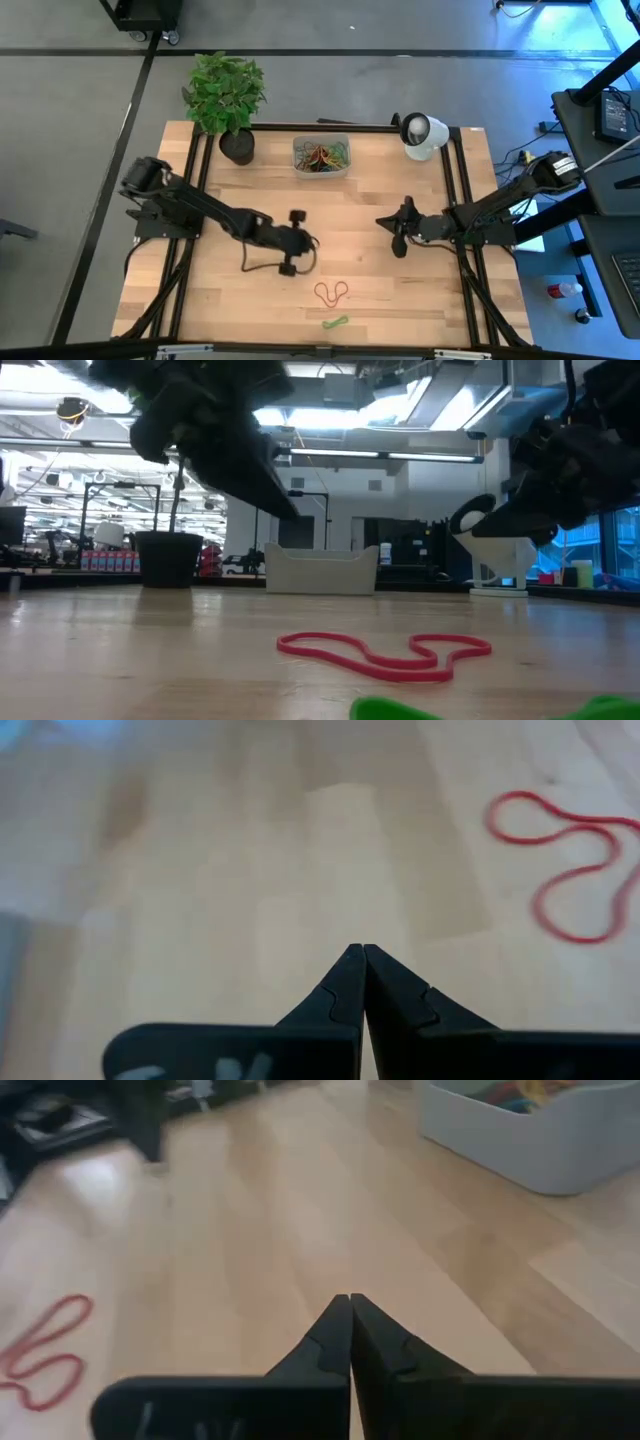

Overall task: Pick and place rubber bands into bin
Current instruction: Put the red rubber band into the gray bin

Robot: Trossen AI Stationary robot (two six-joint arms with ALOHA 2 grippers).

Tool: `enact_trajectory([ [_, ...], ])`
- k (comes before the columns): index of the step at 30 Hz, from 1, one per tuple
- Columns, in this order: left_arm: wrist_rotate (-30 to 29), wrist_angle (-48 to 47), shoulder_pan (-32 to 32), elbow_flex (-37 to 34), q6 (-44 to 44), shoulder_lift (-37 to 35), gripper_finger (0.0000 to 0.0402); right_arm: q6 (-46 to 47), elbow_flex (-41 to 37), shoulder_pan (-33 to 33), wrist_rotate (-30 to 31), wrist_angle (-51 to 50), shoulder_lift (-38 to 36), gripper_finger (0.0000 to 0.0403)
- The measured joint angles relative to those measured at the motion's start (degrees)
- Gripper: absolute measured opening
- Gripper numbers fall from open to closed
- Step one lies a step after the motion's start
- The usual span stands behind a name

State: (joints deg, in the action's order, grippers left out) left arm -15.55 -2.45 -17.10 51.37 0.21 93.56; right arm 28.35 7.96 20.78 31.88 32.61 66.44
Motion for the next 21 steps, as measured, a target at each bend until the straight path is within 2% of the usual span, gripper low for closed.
enact_trajectory([
  [4, 2.10, -8.35, -1.90, 9.16, -0.01, 6.30, 0.0003, 0.05, 0.62, 1.55, 1.47, 0.18, 2.03, 0.0002],
  [9, 6.16, -13.67, -3.46, 18.11, -0.19, 13.42, 0.0006, 1.34, 1.83, 2.78, 1.65, 0.27, 5.06, 0.0002],
  [16, 11.87, -16.90, -3.87, 25.00, -3.00, 20.48, 0.0040, 4.49, 2.26, 4.67, 1.64, 1.33, 9.77, 0.0002],
  [21, 15.29, -16.92, -4.35, 27.38, -3.83, 23.51, 0.0074, 4.12, 2.30, 5.09, 1.55, 4.68, 11.65, 0.0003],
])
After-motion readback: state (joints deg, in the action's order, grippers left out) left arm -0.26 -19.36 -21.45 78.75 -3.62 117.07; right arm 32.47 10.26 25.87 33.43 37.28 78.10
